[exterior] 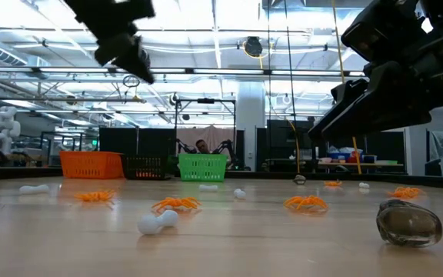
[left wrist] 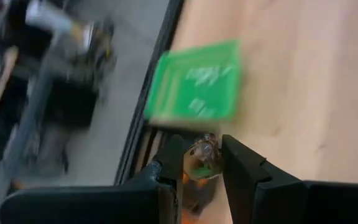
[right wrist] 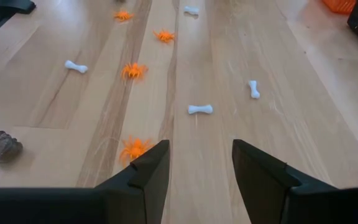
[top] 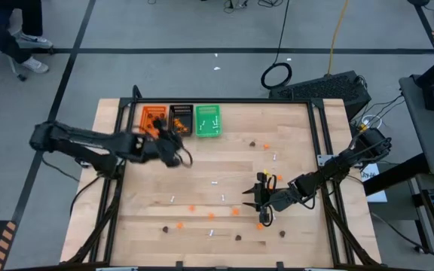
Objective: Sort Halloween decoration
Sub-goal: Put the black skull toy into the orange bin
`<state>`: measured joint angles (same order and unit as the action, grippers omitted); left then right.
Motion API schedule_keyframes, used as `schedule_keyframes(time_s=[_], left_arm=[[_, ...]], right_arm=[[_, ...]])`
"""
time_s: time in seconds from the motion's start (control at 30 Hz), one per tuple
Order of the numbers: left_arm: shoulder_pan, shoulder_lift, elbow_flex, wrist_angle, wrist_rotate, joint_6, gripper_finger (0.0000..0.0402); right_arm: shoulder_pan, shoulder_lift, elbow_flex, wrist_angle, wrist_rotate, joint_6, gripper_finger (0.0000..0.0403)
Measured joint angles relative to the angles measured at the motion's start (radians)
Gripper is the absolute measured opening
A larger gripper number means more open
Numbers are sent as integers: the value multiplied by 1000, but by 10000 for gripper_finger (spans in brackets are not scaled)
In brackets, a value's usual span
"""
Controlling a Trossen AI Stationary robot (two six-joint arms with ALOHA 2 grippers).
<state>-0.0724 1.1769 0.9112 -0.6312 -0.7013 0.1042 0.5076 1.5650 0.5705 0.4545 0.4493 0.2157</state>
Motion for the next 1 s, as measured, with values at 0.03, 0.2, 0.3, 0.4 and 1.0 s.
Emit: schedule_keyframes(time_s=[0.03, 0.2, 0.3, 0.4, 1.0], left_arm=[[40, -20, 0, -35, 11, -17, 73], [265, -77, 0, -140, 97, -88, 73], [394, -77, -1, -176, 171, -100, 73], [503, -64, -13, -178, 236, -100, 73], [792, 155, -69, -133, 461, -142, 73]], right_arm=[[0, 0, 0, 0, 0, 0, 162], [0, 0, 0, 0, 0, 0, 162], [0, 0, 0, -1, 0, 0, 162], [0, 0, 0, -3, 0, 4, 162], [0, 0, 0, -3, -4, 12, 162]])
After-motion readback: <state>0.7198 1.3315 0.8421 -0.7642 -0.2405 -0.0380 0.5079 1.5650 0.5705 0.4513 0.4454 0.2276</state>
